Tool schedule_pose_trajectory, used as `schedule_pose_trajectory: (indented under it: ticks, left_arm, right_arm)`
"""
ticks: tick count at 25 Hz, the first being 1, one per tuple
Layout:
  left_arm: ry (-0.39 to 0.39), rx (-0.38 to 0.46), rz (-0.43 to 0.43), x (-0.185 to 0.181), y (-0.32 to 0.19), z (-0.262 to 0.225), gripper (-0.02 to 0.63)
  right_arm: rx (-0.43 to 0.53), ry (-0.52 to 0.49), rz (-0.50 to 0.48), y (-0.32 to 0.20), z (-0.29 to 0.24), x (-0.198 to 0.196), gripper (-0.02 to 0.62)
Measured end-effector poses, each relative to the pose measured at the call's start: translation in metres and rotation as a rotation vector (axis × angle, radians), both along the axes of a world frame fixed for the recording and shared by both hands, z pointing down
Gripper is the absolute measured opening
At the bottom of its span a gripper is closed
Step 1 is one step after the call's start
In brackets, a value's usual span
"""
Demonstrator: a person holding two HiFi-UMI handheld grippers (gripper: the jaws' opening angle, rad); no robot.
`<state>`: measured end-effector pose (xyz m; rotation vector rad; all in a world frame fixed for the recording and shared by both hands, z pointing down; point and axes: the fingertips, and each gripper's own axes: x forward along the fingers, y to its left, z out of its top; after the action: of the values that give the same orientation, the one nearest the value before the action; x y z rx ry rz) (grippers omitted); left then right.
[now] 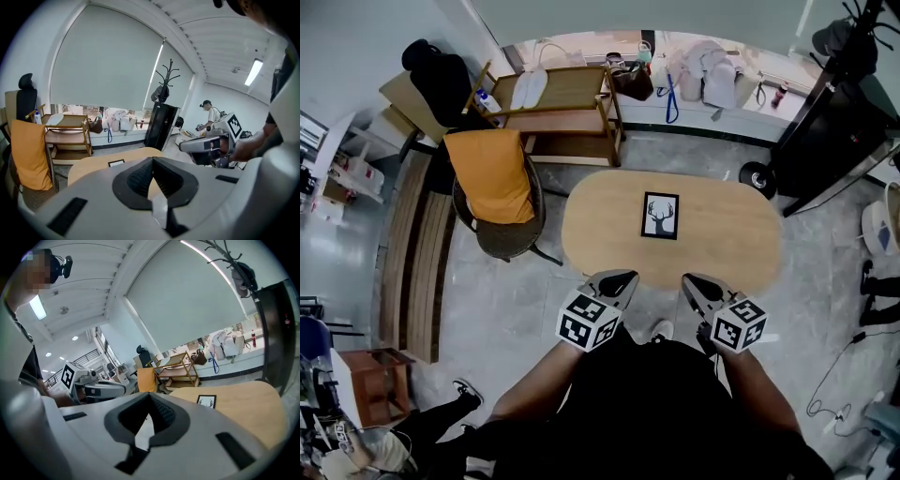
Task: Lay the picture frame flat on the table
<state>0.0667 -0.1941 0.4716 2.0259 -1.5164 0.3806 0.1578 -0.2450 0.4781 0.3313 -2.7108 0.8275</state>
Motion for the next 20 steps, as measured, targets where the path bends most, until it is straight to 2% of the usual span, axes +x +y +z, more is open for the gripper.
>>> schedule_pose_trajectory:
  ticks: [5, 9, 15, 20]
  left_arm:
    - [0.011, -0.058, -0.003, 0.009, 0.025, 0.017, 0.000]
    - [-0.013, -0.058, 0.013, -0.007, 0.023, 0.013, 0.000]
    - [-0.044, -0.030, 0.086, -0.022, 0.016, 0.005, 0.000]
    - [-0.021, -0.052, 0.101, -0.042, 0.030, 0.012, 0.000]
  right_arm:
    - [-0.070, 0.008, 0.000, 0.015, 0.016, 0.014, 0.000]
    - [-0.062, 0.018, -0.004, 0.024, 0.012, 0.008, 0.000]
    - [-0.047, 0.023, 0.054, 0.031, 0.013, -0.011, 0.000]
    - [-0.017, 0.024, 0.079, 0.038, 0.006, -0.035, 0.000]
